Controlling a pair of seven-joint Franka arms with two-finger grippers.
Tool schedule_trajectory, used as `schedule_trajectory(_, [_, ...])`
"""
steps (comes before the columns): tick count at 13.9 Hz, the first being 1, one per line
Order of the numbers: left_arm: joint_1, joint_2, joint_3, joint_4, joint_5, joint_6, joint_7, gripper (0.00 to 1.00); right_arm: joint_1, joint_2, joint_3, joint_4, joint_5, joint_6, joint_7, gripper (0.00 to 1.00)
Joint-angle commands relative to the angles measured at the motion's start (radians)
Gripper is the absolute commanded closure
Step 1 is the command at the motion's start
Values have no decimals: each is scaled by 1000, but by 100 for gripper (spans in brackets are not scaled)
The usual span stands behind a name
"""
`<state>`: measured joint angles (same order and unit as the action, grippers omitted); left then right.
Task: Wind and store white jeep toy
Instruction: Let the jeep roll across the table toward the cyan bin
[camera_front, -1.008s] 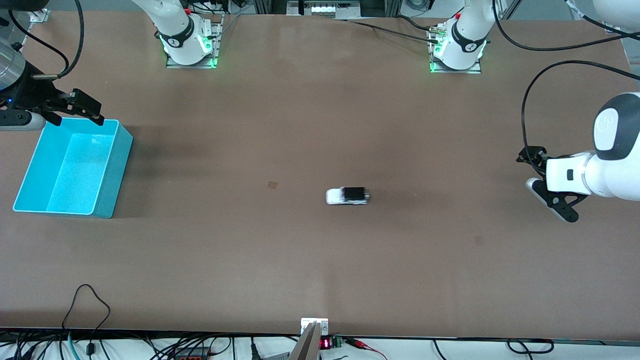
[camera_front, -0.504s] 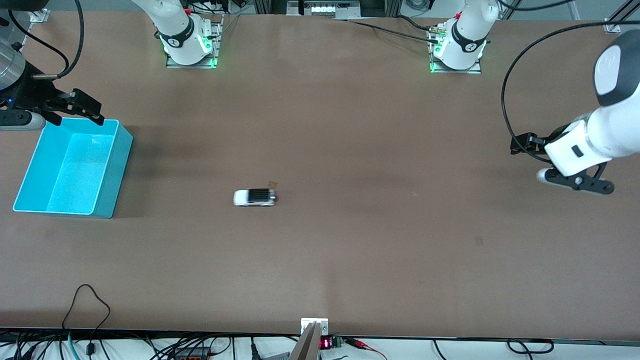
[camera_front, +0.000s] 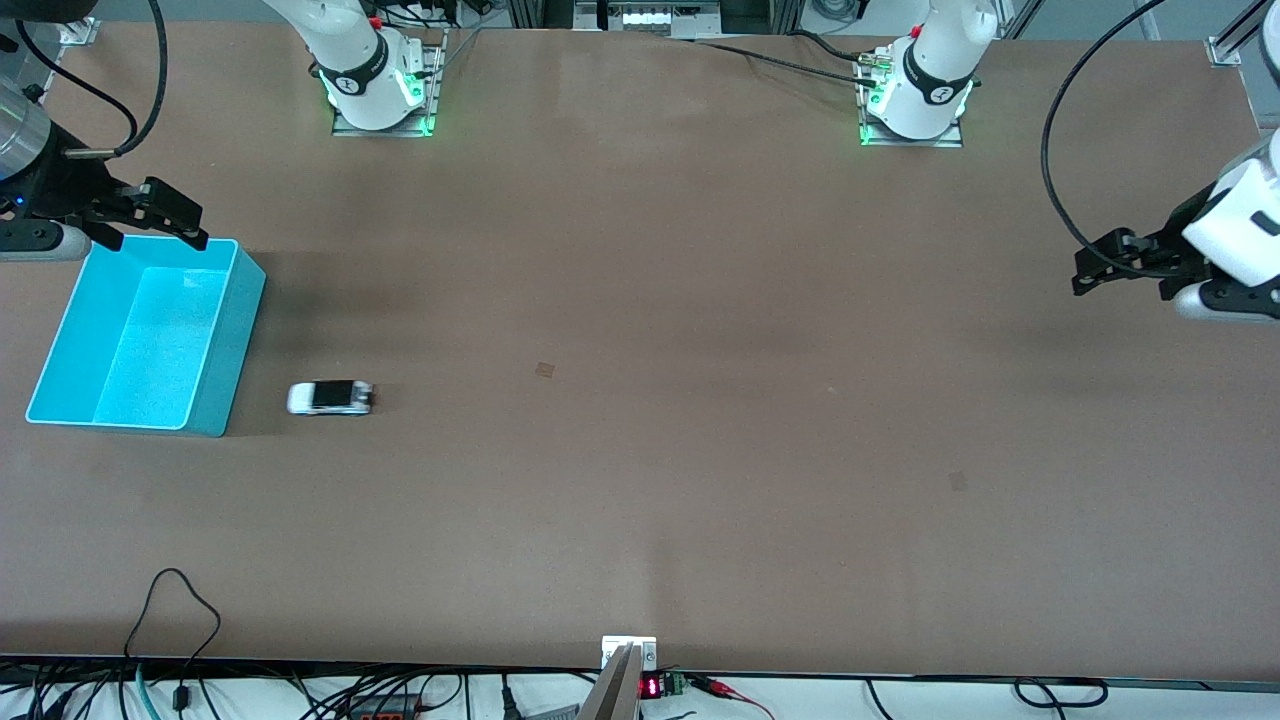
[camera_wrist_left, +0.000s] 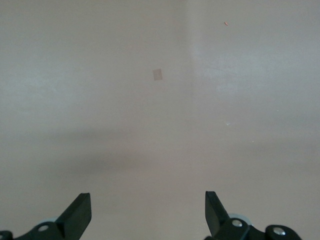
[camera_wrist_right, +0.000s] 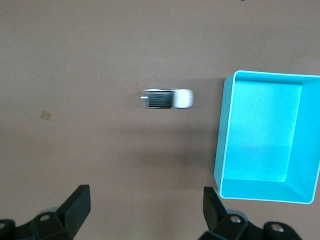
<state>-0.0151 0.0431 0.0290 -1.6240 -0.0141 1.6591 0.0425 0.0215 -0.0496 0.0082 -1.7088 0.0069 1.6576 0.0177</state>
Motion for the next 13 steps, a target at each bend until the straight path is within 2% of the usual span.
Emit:
schedule_trajectory(1, [-9,-68,17,-69,-18,1,-9,0,-3,-6,-2,8,18,-18,-19,0])
schedule_trajectory(4, [-8,-88,19,-68,-18,-54,-24,0,-5,-1,-2,9,18,-19,-19,0])
schedule_trajectory(8, [-8,-92,22,-68,-7,-58,-12,0,-8,34,-4,9,18,-21,-31,0])
schedule_trajectory(10, [-8,-98,20,-70,-6,-50,-13,0,-9,65,-5,11,13,-82,-167,0])
schedule_trajectory(13, [-6,-95,13,-68,0,-53,-12,0,-6,94,-7,-5,-28,-92,-399,0])
